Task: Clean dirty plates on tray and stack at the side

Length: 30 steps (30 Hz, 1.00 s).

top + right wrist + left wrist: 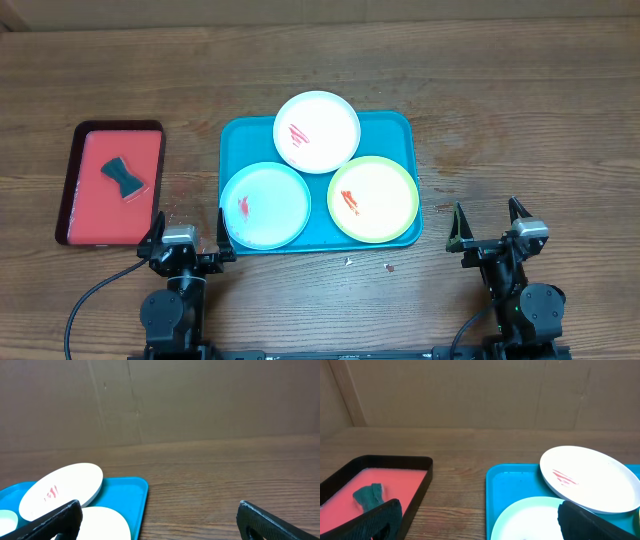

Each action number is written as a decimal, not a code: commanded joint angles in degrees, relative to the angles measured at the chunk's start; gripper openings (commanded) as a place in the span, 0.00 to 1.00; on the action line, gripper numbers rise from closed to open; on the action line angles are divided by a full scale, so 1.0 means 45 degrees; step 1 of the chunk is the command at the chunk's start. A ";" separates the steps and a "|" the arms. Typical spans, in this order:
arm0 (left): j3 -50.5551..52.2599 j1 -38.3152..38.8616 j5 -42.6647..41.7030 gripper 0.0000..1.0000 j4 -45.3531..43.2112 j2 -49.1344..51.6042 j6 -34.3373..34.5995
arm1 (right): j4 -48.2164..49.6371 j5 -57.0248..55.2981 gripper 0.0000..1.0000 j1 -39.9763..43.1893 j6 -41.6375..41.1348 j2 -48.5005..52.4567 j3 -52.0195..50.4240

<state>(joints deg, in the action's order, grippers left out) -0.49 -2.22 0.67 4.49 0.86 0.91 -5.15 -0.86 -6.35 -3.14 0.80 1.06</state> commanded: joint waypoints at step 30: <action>-0.8048 0.0073 -0.4949 1.00 0.0160 0.7514 -0.0413 | 0.0097 -0.0121 1.00 0.0073 0.0039 -0.0141 -0.0131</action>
<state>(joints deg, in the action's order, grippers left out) -27.99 -2.22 -19.33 1.63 25.61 4.40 -5.15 -0.86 -6.37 -3.14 0.78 1.06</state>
